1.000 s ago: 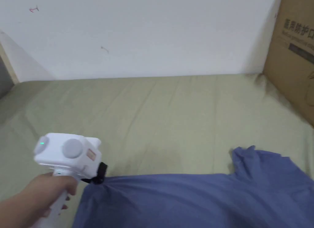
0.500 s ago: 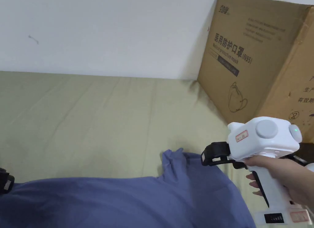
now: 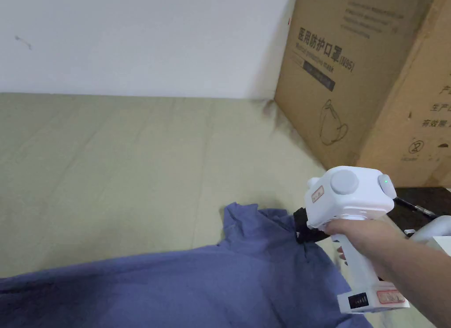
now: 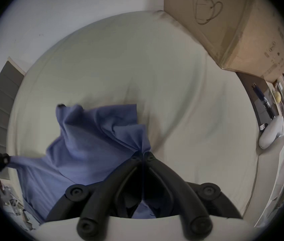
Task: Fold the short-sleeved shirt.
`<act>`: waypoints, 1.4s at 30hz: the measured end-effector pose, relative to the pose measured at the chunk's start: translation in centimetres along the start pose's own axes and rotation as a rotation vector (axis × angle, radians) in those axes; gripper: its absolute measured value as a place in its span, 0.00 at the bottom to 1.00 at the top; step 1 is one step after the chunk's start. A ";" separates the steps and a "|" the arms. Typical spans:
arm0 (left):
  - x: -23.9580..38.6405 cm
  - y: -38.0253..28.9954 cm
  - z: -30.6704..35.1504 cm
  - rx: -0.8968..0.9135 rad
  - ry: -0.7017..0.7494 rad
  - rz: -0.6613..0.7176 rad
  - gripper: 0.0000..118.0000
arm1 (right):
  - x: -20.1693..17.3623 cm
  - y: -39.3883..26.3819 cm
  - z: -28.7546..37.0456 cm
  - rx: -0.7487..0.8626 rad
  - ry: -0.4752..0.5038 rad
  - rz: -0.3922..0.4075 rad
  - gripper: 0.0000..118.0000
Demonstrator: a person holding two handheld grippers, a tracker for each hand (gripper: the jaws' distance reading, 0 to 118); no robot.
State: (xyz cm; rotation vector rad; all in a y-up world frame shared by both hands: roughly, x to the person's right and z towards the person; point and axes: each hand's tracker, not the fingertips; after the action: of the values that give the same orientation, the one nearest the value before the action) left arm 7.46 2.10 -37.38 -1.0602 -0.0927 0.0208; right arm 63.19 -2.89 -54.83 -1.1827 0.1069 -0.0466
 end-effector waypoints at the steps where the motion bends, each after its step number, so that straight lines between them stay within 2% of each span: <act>1: 0.0 0.0 0.0 0.001 0.000 -0.003 0.02 | 0.2 0.1 0.6 0.016 0.017 -0.015 0.00; 4: -0.2 0.0 0.3 0.005 0.009 -0.014 0.02 | 1.0 0.0 3.0 0.043 0.061 -0.014 0.00; 6: -0.5 -0.1 0.9 0.014 0.015 -0.010 0.02 | 1.4 -1.4 6.6 0.053 0.153 -0.037 0.00; 8: -0.6 -0.3 1.8 0.036 0.001 0.001 0.02 | 1.8 -2.6 9.5 0.068 0.160 -0.033 0.00; 11: -0.8 -1.2 3.8 0.071 -0.016 0.020 0.02 | 2.9 -4.4 12.5 0.111 0.224 -0.022 0.00; 17: -1.5 -5.2 9.3 0.127 -0.050 0.060 0.02 | 6.1 -12.2 20.6 0.165 0.332 -0.110 0.00; 21: -0.9 -10.0 13.2 0.155 -0.099 0.079 0.02 | 8.1 -19.0 23.4 0.165 0.386 -0.178 0.00; 25: -0.2 -16.2 14.3 0.128 -0.143 0.135 0.02 | 8.4 -26.3 23.2 0.144 0.379 -0.180 0.00; 27: -0.6 -19.5 13.2 0.084 -0.174 0.212 0.02 | 8.4 -29.8 21.8 0.111 0.365 -0.200 0.00; 29: -0.8 -22.4 11.4 0.046 -0.173 0.229 0.02 | 8.7 -32.9 19.6 0.049 0.336 -0.228 0.00; 30: -0.9 -23.4 10.6 0.047 -0.162 0.243 0.03 | 10.3 -33.3 17.3 0.038 0.326 -0.222 0.00; 31: -0.6 -24.1 9.8 0.042 -0.164 0.258 0.02 | 10.4 -34.4 15.8 0.035 0.305 -0.219 0.00; 34: -0.2 -25.6 8.6 0.061 -0.140 0.269 0.03 | 9.0 -36.3 14.2 0.051 0.271 -0.207 0.00; 36: 0.6 -25.7 8.6 0.087 -0.106 0.238 0.06 | 8.0 -36.3 14.0 0.087 0.225 -0.166 0.01; 37: 1.2 -25.8 8.5 0.084 -0.064 0.207 0.13 | 7.5 -36.2 14.0 0.102 0.205 -0.133 0.07; 38: 1.8 -25.6 8.5 0.076 -0.048 0.196 0.21 | 7.0 -36.0 14.2 0.104 0.177 -0.094 0.17; 39: 0.3 -25.7 7.7 0.066 -0.032 0.181 0.21 | 6.7 -35.9 14.3 0.105 0.154 -0.063 0.17; 40: 0.4 -25.4 8.0 0.058 -0.006 0.163 0.26 | 6.3 -35.8 14.4 0.101 0.130 -0.037 0.22; 41: 0.7 -24.9 8.6 0.052 0.041 0.139 0.37 | 5.8 -35.5 14.8 0.092 0.099 -0.017 0.35; 42: 1.0 -24.5 9.4 0.045 0.089 0.114 0.60 | 5.2 -35.6 15.8 0.085 0.062 -0.012 0.59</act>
State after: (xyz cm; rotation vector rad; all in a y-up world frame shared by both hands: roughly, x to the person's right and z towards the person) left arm 7.02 -1.64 -11.35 -1.0188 0.0490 0.0786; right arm 70.73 -2.28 -16.27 -1.0971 0.1513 -0.0974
